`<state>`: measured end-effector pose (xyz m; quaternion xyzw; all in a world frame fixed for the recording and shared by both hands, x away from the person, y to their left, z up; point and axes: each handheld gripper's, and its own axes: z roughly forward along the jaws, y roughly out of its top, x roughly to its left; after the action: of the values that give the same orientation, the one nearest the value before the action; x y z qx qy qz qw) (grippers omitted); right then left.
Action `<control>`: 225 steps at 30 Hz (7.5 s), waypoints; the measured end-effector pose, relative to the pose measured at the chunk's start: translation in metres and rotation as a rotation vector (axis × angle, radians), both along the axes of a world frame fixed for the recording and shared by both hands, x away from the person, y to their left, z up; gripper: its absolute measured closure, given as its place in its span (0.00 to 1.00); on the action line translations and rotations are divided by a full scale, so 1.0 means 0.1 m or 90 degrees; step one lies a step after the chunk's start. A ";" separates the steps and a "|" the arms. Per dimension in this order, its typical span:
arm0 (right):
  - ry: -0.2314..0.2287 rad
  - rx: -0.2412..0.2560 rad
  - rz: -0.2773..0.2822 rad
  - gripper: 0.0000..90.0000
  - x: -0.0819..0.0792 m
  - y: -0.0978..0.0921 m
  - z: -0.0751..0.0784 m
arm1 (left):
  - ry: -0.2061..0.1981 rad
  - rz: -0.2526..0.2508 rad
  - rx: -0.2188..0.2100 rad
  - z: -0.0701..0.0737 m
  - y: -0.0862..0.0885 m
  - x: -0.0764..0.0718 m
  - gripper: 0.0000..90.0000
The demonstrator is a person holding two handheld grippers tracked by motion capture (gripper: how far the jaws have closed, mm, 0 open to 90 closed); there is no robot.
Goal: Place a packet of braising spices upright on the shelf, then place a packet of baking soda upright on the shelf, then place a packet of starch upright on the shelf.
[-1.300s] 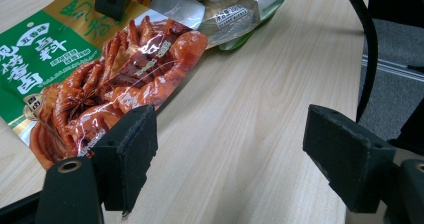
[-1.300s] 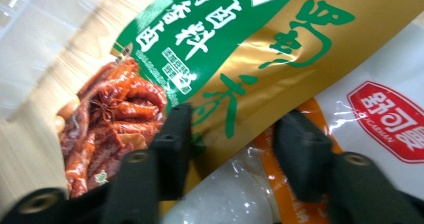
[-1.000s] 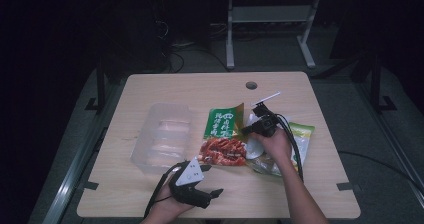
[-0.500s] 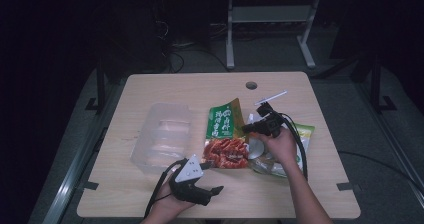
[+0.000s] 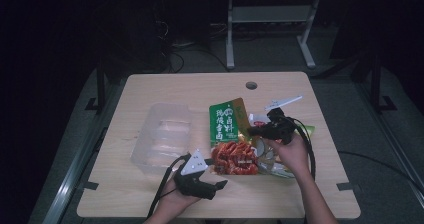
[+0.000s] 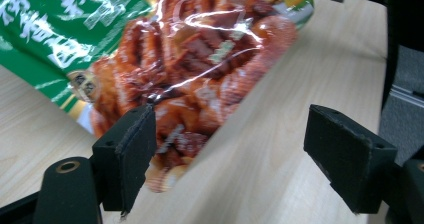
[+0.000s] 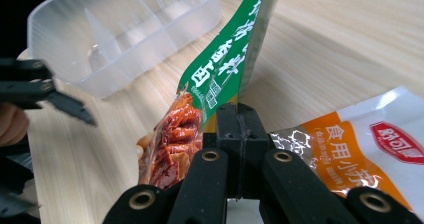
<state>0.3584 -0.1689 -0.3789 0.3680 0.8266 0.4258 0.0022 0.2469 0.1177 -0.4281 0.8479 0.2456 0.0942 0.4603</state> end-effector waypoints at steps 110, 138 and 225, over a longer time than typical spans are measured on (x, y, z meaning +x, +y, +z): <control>-0.060 0.080 0.088 1.00 -0.14 -0.02 0.49 | -0.016 -0.043 0.000 -0.05 0.15 0.37 0.58; -0.083 0.063 0.077 1.00 0.14 0.18 0.81 | 0.009 -0.098 -0.019 0.05 0.10 0.13 0.42; -0.069 0.102 0.176 1.00 1.14 2.19 0.57 | 0.004 -0.088 -0.003 0.00 0.33 0.04 0.32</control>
<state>0.4723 0.0501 -0.3218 0.2262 0.8316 0.5055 -0.0414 0.2506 0.1503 -0.4286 0.8621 0.1880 0.0587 0.4669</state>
